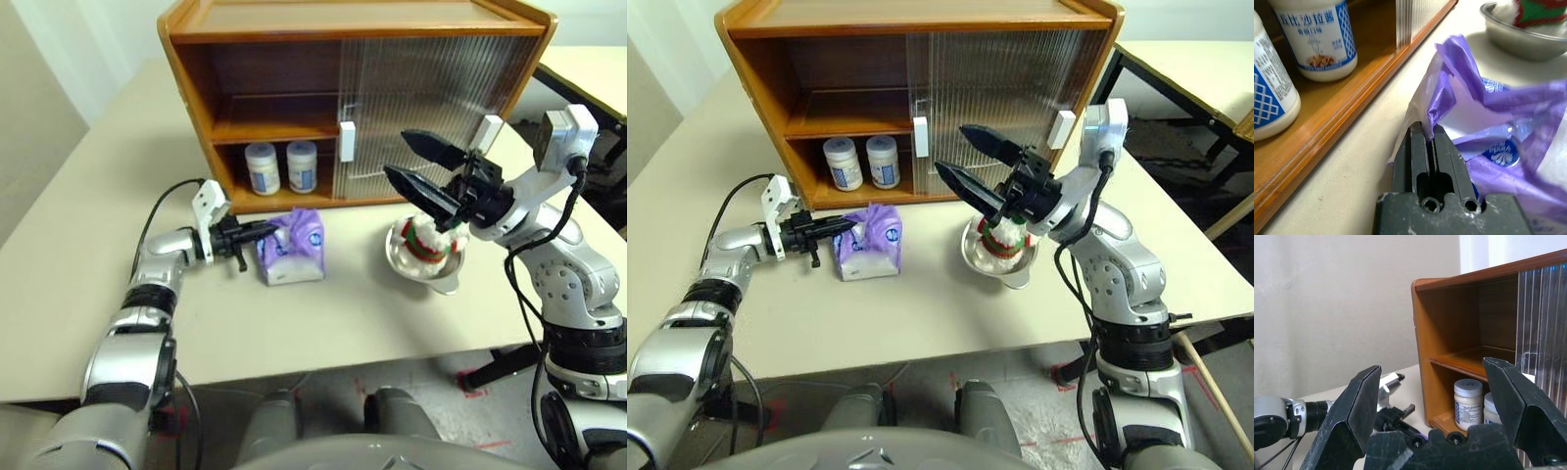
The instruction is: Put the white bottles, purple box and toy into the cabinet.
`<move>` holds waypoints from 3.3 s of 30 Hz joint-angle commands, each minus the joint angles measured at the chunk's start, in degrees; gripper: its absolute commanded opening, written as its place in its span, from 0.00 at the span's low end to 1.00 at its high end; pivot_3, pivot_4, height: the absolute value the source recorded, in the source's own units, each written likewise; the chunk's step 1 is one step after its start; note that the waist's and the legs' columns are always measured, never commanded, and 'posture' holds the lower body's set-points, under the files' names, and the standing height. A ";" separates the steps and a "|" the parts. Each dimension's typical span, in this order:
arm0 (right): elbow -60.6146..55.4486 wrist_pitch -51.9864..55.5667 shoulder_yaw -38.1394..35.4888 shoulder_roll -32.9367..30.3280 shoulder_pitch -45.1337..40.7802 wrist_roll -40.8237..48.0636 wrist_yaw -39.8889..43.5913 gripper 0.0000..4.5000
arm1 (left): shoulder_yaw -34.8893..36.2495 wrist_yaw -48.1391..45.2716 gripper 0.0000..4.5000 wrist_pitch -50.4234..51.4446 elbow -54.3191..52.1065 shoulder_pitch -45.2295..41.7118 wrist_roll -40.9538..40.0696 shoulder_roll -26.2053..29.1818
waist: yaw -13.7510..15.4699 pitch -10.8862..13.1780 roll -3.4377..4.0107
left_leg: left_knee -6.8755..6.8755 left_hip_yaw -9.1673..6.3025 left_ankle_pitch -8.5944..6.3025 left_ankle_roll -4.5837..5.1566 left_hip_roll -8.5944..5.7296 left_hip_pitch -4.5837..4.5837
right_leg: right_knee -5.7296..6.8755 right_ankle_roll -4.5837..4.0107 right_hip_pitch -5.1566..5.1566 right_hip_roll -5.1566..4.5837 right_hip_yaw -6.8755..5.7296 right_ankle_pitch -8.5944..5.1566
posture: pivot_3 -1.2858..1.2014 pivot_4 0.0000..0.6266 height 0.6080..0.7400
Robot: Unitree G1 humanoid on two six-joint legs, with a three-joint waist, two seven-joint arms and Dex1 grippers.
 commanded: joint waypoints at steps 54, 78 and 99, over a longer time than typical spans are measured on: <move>1.13 -0.83 0.78 1.43 0.12 -0.77 1.21 1.00 | 11.53 83.42 0.01 46.96 -53.27 -8.32 -8.32 -22.52 | 0.47 0.02 -0.02 | -0.01 -0.03 -0.01 -0.03 -0.14 0.04 | 0.00 0.10 0.08 0.02 0.11 0.06 | 0.53 0.00 1.00; 0.27 -0.62 0.57 1.43 0.73 -0.73 0.56 1.00 | 13.43 100.79 0.01 28.98 -32.77 -17.08 -2.74 -33.01 | 0.36 0.11 -0.17 | -0.02 -0.04 -0.02 -0.05 -0.21 -0.02 | -0.26 0.13 0.11 0.37 0.19 0.06 | 0.52 0.00 1.00; 0.98 -0.60 0.84 1.53 0.54 -0.70 1.05 1.00 | 5.48 89.04 1.00 29.34 -44.47 -12.47 -2.71 -30.67 | 0.29 0.12 -0.18 | -0.04 -0.02 -0.04 -0.07 -0.18 -0.01 | -0.28 0.07 0.10 0.53 0.34 0.08 | 0.53 0.00 1.00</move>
